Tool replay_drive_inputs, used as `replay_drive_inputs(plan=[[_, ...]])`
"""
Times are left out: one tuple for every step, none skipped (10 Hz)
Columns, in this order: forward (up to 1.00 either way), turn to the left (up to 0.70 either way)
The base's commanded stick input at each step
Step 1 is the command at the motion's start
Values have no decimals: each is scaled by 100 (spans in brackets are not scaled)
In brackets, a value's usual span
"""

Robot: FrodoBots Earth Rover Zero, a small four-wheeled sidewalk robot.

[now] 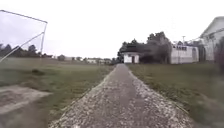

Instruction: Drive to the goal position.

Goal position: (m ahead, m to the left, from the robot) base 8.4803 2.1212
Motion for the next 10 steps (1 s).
replay_drive_inputs(plan=[[100, 0], [100, 0], [100, 0], [100, 0], [100, 0], [100, 0], [100, 0], [100, 0], [100, 0], [100, 0]])
